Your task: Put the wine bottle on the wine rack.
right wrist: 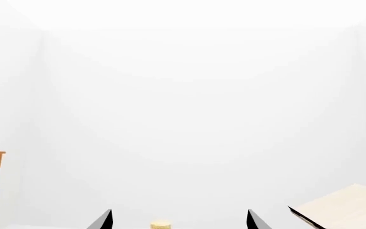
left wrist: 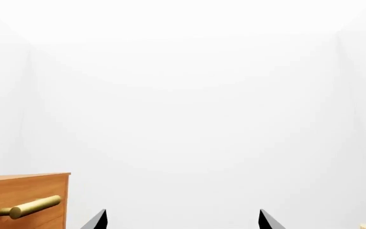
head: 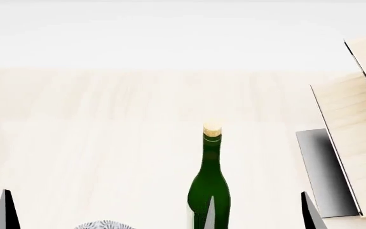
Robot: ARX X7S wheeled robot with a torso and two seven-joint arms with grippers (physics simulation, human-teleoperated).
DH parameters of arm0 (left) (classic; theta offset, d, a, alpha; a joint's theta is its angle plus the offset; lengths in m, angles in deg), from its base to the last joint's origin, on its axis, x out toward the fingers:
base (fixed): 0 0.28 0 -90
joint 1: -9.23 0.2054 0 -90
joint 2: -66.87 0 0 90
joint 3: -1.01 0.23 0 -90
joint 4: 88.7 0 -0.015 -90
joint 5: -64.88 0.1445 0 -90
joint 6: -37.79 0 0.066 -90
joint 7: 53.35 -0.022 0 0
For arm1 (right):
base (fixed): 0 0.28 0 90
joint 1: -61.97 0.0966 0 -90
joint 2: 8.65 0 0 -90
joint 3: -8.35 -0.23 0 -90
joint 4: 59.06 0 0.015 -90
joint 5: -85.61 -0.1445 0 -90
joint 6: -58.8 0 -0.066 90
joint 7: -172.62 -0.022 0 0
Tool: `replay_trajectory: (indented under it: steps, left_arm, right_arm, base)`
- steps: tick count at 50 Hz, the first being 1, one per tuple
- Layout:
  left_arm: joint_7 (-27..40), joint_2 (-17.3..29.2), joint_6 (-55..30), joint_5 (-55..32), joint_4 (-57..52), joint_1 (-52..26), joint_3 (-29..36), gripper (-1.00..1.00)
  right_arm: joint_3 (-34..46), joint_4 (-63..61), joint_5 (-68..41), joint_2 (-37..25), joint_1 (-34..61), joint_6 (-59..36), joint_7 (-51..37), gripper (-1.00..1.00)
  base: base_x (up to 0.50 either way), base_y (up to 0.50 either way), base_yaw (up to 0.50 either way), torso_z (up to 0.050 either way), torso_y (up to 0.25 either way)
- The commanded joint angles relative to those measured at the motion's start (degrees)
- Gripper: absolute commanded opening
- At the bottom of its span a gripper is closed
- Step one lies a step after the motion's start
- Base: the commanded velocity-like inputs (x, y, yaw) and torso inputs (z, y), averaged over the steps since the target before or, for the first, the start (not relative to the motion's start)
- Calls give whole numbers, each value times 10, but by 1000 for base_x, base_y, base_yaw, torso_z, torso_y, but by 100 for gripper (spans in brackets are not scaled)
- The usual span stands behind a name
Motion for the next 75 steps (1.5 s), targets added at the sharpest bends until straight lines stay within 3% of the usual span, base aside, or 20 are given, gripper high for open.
replay_trajectory:
  steps: [1,75]
  left_arm:
    - [2,2,0,-1,0,-1,2,100]
    - [16,14,0,-1,-1,-5,17,100]
  right_arm:
    - [1,1,-2,-3,2,-1,-3,100]
    - [15,3,-10,-20,5,1,-19,100]
  base:
    - [0,-102,0,0,0]
    - [0,-101,0,0,0]
